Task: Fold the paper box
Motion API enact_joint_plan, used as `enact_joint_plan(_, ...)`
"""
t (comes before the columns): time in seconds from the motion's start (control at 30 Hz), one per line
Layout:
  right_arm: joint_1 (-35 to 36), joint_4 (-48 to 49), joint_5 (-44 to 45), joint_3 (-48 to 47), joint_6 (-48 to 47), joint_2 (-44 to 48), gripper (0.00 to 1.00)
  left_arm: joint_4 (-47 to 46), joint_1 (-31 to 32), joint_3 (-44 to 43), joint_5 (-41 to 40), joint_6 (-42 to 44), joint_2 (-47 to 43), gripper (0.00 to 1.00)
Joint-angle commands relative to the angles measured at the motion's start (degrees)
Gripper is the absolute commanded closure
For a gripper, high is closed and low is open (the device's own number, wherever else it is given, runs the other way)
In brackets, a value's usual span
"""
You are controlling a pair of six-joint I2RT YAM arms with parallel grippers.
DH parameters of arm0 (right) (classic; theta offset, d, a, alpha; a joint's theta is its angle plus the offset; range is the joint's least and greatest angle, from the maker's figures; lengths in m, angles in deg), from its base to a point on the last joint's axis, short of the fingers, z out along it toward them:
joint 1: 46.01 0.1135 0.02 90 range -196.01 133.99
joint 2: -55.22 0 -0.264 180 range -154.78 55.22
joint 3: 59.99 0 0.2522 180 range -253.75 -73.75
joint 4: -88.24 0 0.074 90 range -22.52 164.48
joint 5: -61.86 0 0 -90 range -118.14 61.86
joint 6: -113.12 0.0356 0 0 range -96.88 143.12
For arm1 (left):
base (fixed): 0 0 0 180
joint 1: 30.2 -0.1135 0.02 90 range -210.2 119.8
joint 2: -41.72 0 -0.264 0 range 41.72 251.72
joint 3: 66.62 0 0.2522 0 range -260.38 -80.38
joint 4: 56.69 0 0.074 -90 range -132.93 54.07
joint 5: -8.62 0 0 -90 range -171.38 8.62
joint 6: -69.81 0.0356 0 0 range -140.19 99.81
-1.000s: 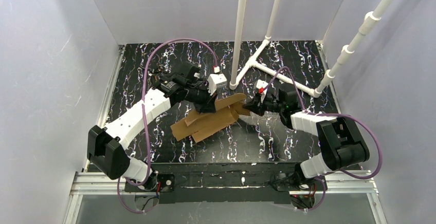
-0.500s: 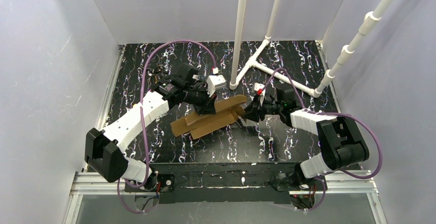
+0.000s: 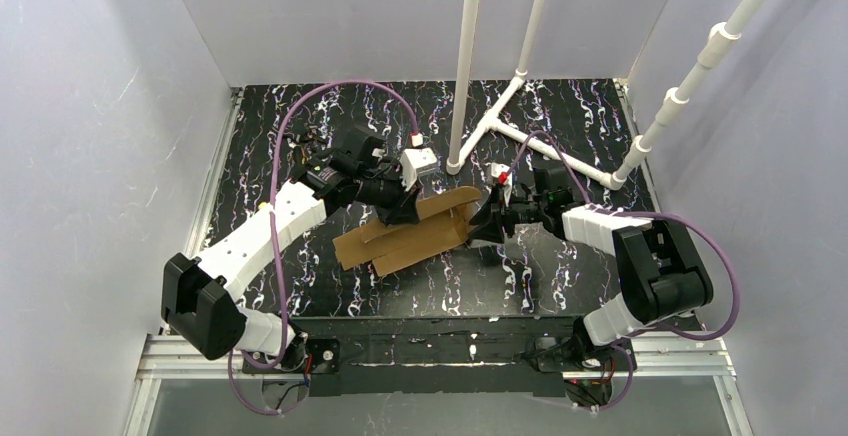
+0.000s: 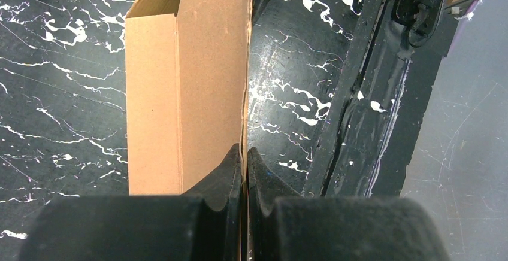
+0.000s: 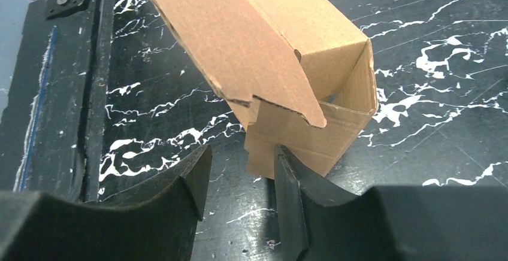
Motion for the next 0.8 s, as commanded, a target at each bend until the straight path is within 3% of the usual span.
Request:
enact_joint_plan(0.0, -0.5, -6.0, -3.7, -3.3, -4.4, -0.7, 0.5, 0.7, 0.2, 1.2, 0.9, -0.3, -2.4, 1.0)
enact_joint_plan(0.43, -3.2, -17.6, -6.1, -7.0, -11.7, -2.5, 0.62, -1.1, 5.3, 3.8, -7.6, 0.5, -3.9, 1.0)
enact_joint_plan(0.77, -4.9, -34.8, -6.5, -14.6, -25.9, -3.5, 0.59, -4.0, 5.6, 2.3, -19.8, 5.4, -6.9, 1.0)
